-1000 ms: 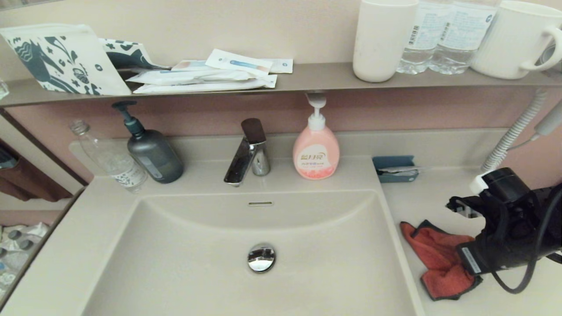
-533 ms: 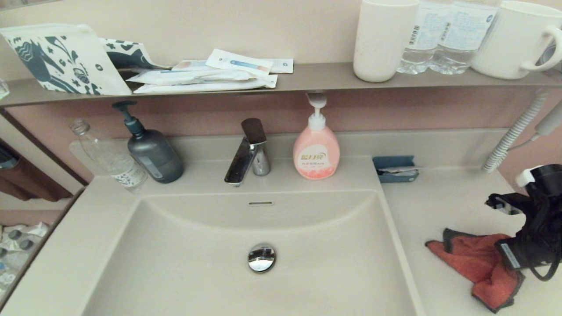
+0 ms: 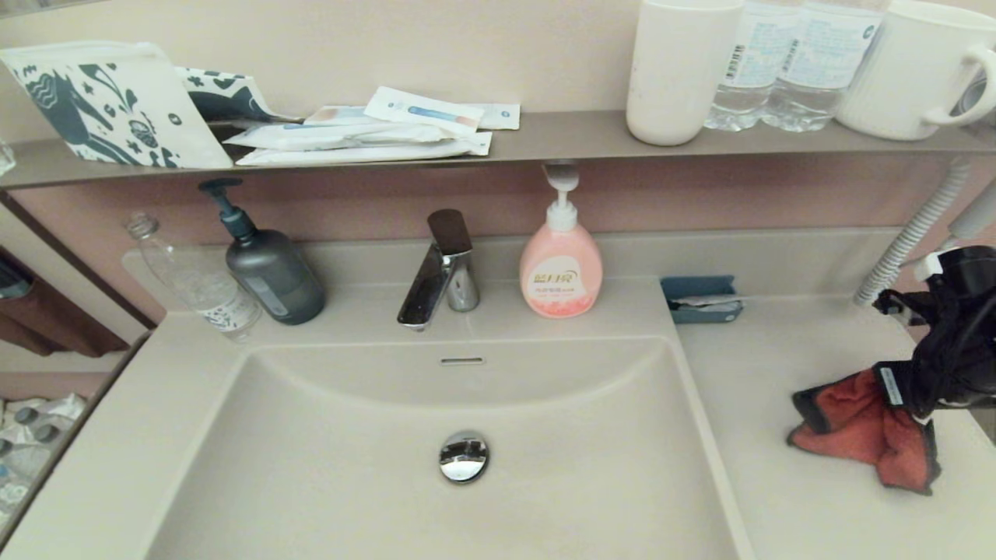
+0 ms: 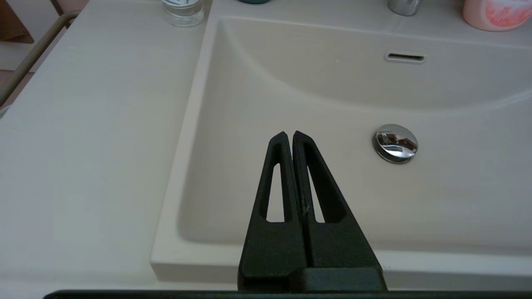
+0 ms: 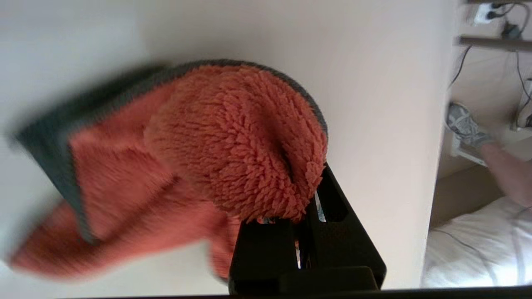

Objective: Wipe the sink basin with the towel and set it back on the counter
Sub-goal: Wipe the sink

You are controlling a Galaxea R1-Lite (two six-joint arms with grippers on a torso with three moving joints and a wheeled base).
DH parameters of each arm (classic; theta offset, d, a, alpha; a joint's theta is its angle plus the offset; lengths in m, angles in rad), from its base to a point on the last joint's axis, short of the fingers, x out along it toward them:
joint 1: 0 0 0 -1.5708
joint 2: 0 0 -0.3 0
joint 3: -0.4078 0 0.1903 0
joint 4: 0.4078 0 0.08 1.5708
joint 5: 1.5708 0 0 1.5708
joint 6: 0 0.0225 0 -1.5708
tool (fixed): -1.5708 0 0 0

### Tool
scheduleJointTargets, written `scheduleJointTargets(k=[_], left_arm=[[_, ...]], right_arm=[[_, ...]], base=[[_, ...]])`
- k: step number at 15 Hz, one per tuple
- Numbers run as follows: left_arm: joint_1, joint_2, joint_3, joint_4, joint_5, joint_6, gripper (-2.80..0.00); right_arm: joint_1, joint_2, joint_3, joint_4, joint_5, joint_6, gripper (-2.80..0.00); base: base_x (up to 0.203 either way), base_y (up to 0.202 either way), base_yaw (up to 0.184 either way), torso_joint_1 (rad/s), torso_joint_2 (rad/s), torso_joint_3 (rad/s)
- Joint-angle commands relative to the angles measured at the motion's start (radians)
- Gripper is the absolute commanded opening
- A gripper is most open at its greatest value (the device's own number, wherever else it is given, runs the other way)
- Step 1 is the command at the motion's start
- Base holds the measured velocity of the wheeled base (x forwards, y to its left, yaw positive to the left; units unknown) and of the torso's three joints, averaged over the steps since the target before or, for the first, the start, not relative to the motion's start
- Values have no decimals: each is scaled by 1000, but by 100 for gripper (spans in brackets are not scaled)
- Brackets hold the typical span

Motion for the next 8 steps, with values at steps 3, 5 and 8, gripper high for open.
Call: scheduleJointTargets(k=[3,5,8], left_arm=[[0,1,-1,0,0,-1,-280],[0,1,0,0,0,-1,-280],[0,1,0,0,0,-1,-280]], right_arm=[[24,77,-112,2,-36,78,-280],[50,115,-164,2,-62,132,-280],[135,153,-196,0,-100,205,-280]], base=[[0,0,0,0,0,0],[0,0,0,0,0,0],[0,0,0,0,0,0]])
